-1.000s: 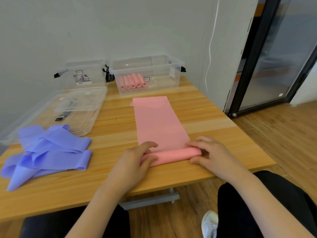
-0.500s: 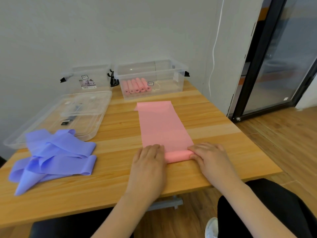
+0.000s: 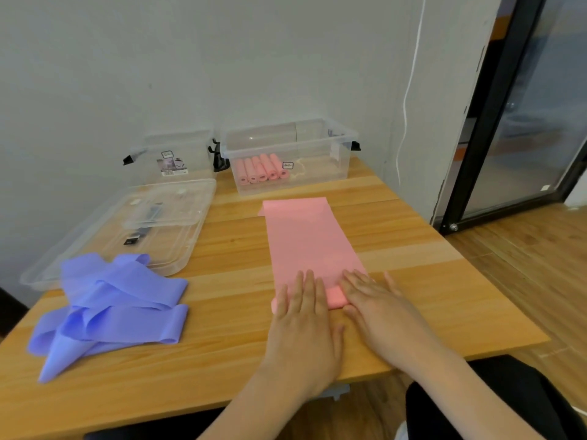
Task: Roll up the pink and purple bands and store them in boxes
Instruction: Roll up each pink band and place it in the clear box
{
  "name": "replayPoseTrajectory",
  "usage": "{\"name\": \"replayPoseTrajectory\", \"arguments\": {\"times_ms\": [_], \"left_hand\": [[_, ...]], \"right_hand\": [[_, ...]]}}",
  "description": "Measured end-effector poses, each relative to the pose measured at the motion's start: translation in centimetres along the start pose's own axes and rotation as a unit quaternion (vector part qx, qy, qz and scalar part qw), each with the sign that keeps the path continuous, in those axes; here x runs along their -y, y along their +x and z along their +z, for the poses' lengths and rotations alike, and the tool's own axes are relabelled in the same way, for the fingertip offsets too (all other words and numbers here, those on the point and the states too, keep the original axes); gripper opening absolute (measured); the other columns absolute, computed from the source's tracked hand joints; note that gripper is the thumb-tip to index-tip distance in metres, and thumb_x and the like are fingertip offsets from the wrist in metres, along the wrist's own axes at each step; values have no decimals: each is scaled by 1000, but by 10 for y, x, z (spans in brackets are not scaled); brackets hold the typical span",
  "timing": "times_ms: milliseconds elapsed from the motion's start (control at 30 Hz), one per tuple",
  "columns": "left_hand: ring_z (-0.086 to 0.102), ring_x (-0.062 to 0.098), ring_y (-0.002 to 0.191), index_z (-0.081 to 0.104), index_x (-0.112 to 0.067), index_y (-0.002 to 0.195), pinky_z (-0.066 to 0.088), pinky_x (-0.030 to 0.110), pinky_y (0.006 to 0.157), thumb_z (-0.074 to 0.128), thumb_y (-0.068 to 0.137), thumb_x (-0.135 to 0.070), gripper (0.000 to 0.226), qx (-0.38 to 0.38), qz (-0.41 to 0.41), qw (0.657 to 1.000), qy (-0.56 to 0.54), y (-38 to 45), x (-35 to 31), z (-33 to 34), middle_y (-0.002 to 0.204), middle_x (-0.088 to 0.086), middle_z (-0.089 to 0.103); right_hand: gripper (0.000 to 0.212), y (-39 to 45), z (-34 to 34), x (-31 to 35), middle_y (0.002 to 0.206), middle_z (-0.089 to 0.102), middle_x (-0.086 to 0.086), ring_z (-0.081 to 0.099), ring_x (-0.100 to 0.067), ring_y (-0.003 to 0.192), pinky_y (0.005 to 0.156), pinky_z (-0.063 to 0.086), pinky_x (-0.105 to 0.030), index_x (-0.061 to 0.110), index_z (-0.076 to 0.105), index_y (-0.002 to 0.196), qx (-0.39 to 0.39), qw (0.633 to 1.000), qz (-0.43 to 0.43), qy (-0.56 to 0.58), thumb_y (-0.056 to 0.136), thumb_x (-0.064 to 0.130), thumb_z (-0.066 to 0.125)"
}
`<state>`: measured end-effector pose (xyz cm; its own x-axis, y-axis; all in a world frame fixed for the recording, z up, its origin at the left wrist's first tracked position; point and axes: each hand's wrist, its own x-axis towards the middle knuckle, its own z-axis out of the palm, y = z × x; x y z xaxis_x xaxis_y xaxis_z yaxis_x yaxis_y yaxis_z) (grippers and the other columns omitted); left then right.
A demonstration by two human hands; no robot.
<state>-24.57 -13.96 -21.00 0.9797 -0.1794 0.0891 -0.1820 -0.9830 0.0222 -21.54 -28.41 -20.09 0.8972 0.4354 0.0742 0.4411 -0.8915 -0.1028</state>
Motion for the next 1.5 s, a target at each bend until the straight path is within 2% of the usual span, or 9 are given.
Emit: {"name": "replayPoseTrajectory", "arguments": {"times_ms": [33, 133, 200, 333, 533, 767, 967, 1233, 1500], "left_hand": [[48, 31, 124, 54, 4, 125, 37, 47, 103, 21, 80, -45, 74, 8, 12, 1000, 1, -1, 0, -2, 133, 21, 49], [-3, 26, 143, 2, -1, 146, -8, 37, 111, -14, 67, -50, 95, 31, 31, 999, -2, 3, 4, -10, 154, 13, -3], [-15, 22, 142, -10, -5, 146, -15, 34, 110, -17, 73, -50, 86, 51, 25, 998, 5, 15, 8, -13, 155, 12, -13], [-16, 22, 142, -9, -4, 146, -11, 35, 113, 14, 99, -38, 63, 72, 12, 997, -1, 36, 15, -17, 155, 12, -13], [-18, 26, 141, -13, -5, 145, -17, 36, 109, -21, 65, -50, 92, 22, 19, 1000, 1, 26, 14, -5, 153, 14, -16], [-13, 24, 142, -6, -3, 146, -10, 37, 113, 14, 97, -41, 65, 76, 9, 997, 1, 48, 25, -14, 155, 14, -9], [-16, 26, 142, -10, -2, 146, -10, 38, 115, 17, 99, -37, 64, 79, 18, 997, 7, 51, 28, -19, 154, 15, -13], [-16, 23, 142, -9, -4, 146, -11, 35, 113, 3, 85, -45, 74, 100, 34, 994, 7, 57, 34, -14, 155, 13, -13], [-3, 22, 144, 2, -4, 147, -6, 34, 114, 18, 99, -38, 61, 95, 28, 995, -28, 94, 47, -14, 156, 11, 2]], "right_hand": [[86, 1, -1, 0, 156, 4, 8, -1, -2, 141, 108, -11, -29, 23, 5, 149, 5, 1000, -2, 0, 71, 51, -17], [60, 1, -7, 4, 155, -4, 10, -12, 5, 134, 112, -9, -33, 22, -1, 148, 32, 999, 3, 17, 94, 48, 4], [64, 2, -8, 8, 155, -5, 12, -13, 5, 134, 114, -6, -34, 22, -2, 148, 34, 999, 5, 29, 92, 53, 3], [58, 20, -3, 5, 156, 3, 10, -1, -1, 141, 114, -3, -32, 23, 7, 149, 33, 997, 7, 64, 97, 48, 14], [52, 32, -4, 0, 156, 3, 11, -2, -1, 141, 114, -5, -34, 24, 9, 149, 33, 998, 3, 60, 100, 40, 20], [86, 16, 2, 11, 155, -9, 8, -19, 2, 132, 110, -11, -29, 21, -3, 148, 8, 1000, 7, 21, 70, 55, -17], [53, 43, -5, 5, 157, 5, 5, 2, -6, 143, 115, 0, -36, 20, 8, 149, 27, 999, 11, 19, 100, 37, 20], [52, 47, -12, 3, 156, -2, 6, -5, -5, 142, 114, -7, -35, 20, 6, 149, 40, 999, 14, 21, 100, 32, 21], [54, 81, -6, -1, 157, 1, 2, -1, -9, 143, 115, -5, -38, 17, 4, 149, 44, 998, 33, 4, 100, 35, 19]]}}
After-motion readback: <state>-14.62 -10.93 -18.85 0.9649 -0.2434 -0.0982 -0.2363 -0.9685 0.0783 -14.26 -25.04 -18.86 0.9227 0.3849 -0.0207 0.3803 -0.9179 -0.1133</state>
